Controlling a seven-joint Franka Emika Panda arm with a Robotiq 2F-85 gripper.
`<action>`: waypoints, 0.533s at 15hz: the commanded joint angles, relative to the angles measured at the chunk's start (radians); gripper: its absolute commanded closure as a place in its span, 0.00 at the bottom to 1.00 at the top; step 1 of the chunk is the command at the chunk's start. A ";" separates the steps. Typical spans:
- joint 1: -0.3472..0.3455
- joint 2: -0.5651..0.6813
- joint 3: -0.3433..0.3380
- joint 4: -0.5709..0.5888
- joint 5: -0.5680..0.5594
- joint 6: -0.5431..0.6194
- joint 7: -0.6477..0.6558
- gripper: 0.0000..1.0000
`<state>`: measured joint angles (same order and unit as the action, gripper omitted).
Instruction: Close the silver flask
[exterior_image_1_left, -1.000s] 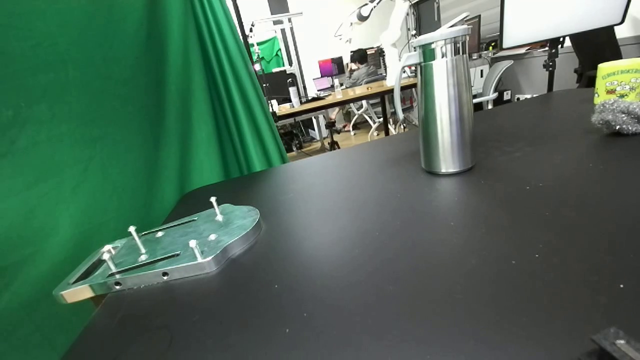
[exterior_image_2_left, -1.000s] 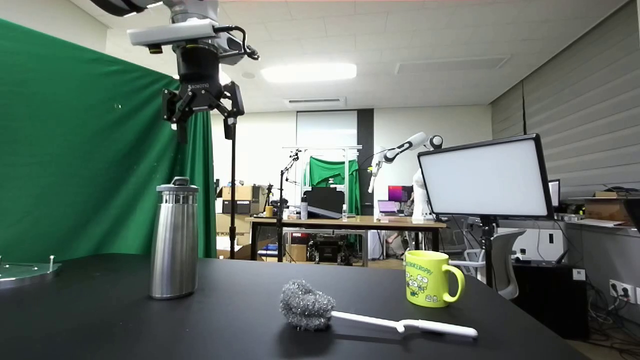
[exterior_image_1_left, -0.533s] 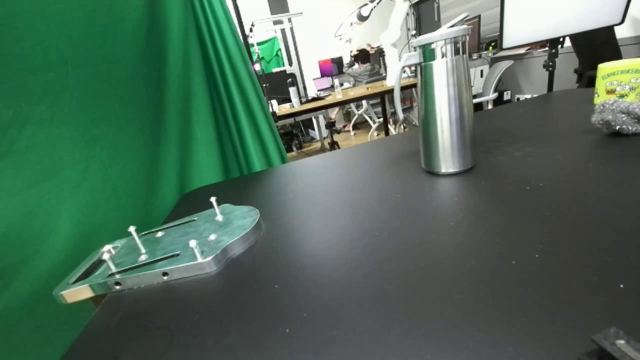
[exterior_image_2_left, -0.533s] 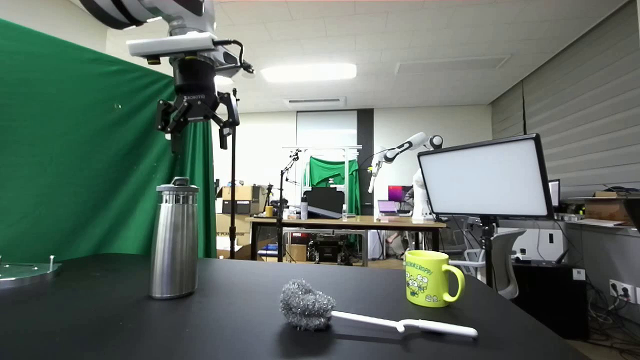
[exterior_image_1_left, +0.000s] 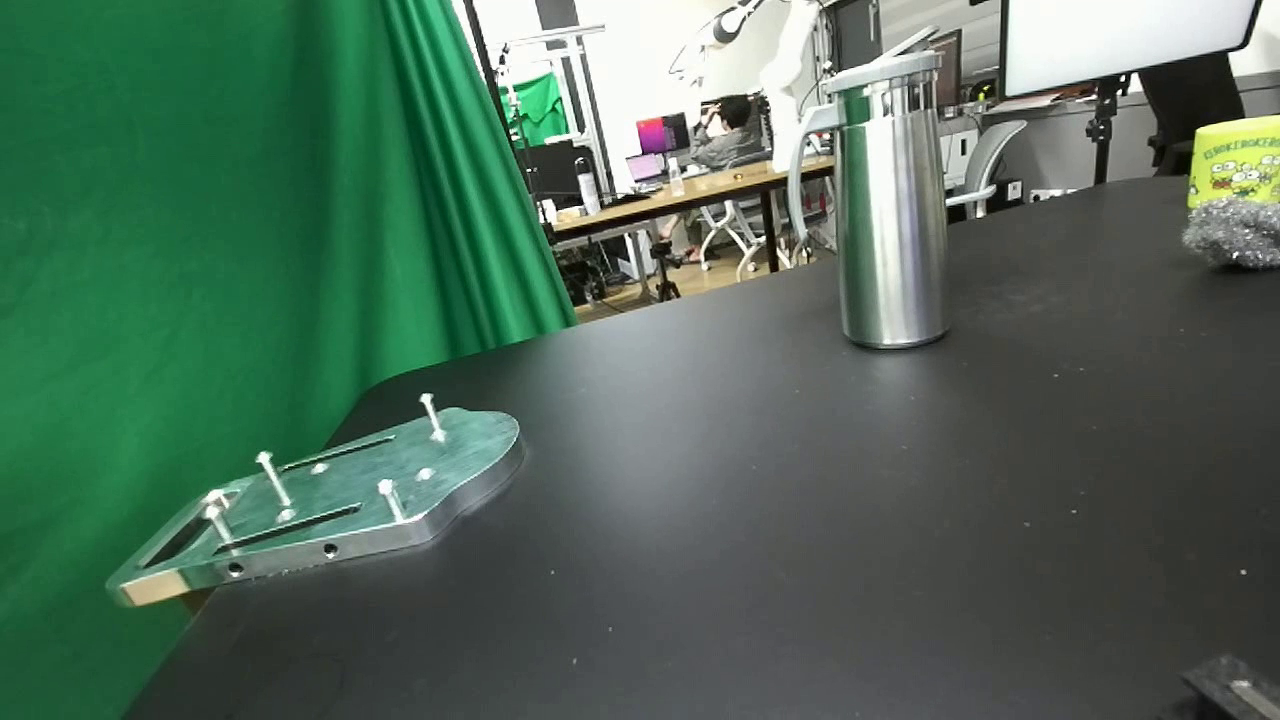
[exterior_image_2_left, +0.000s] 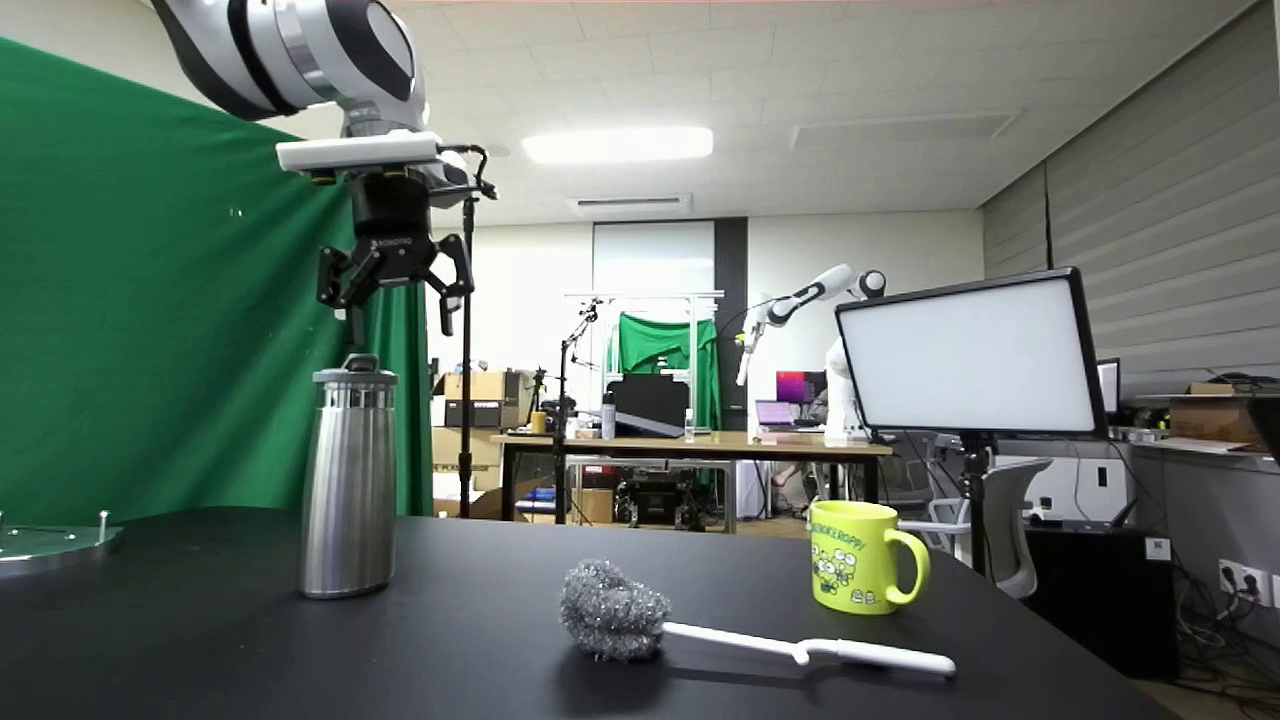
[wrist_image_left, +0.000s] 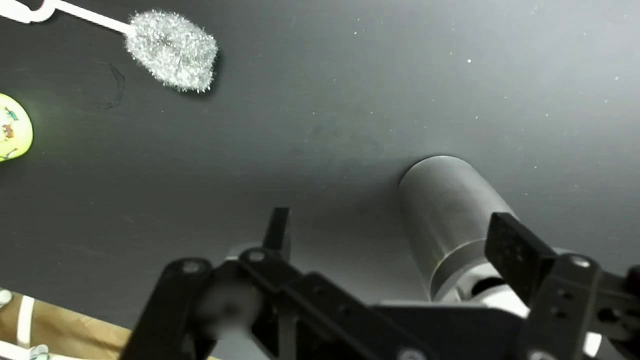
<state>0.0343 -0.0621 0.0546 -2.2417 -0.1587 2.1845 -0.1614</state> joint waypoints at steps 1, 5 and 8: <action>0.013 0.034 0.006 0.094 -0.014 -0.060 0.002 0.00; 0.022 0.046 0.009 0.145 -0.014 -0.091 0.001 0.00; 0.023 0.068 0.010 0.158 -0.017 -0.112 0.002 0.00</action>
<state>0.0539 -0.0301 0.0648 -2.1288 -0.1591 2.1151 -0.1622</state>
